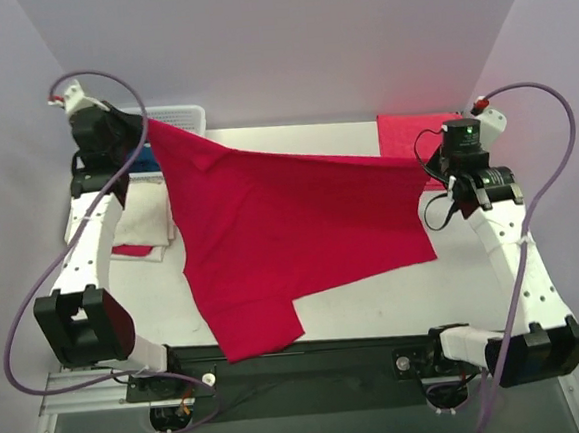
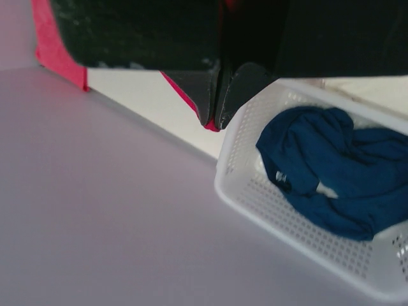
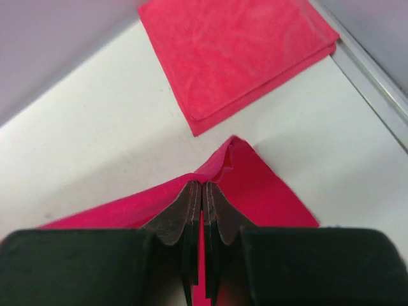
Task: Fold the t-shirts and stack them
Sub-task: Flatten out the tshirt
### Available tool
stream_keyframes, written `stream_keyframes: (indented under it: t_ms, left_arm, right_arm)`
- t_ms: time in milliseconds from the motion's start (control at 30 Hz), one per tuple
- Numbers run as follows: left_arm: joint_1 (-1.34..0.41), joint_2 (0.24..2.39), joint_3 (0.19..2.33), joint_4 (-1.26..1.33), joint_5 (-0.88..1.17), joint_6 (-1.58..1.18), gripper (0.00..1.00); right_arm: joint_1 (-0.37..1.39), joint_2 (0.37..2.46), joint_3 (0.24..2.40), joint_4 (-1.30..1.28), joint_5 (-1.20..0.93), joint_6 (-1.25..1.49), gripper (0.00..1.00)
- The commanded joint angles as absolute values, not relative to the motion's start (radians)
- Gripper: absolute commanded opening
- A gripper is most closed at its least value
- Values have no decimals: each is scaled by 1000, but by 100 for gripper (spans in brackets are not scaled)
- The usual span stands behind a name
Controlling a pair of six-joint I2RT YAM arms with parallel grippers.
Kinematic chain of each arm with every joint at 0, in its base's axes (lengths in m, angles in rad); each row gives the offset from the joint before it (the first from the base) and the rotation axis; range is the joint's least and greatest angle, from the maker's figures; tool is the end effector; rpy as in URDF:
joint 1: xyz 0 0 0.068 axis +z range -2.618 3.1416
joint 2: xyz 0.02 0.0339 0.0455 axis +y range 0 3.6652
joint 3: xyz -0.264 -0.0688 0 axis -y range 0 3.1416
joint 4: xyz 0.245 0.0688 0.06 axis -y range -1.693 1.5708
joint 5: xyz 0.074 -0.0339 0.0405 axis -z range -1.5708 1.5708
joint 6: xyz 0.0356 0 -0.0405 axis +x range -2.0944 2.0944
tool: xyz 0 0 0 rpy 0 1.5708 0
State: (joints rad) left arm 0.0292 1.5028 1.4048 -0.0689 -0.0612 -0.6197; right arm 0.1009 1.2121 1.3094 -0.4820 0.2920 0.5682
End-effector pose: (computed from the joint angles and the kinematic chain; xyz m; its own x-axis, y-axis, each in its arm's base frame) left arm 0.3596 0.0127 0.3944 -0.0832 -0.5824 -0.8086 -0.1692 0.8079 -0.5644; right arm 0.2652 0.0166 0.4036 -0.2238 0.4953 -0.8394 0.3434 0.8461 0.4077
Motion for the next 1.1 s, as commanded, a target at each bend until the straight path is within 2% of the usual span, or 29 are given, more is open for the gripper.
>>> stream_keyframes:
  t_ms: [0, 267, 633, 833, 1067]
  left_arm:
    - [123, 1427, 1581, -106, 127, -646, 0]
    - [236, 1280, 1720, -112, 349, -712, 0]
    - [238, 1092, 1974, -340, 422, -663, 0]
    - [238, 1054, 2037, -380, 416, -657, 0]
    - [238, 1089, 1919, -233, 400, -721, 0]
  right_arm:
    - [103, 1140, 1361, -549, 330, 526, 0]
    - [107, 936, 1377, -575, 232, 497, 0]
    - [202, 740, 1443, -609, 141, 462, 0]
    - [206, 753, 1503, -601, 124, 459, 0]
    - [204, 916, 1517, -532, 149, 460, 0]
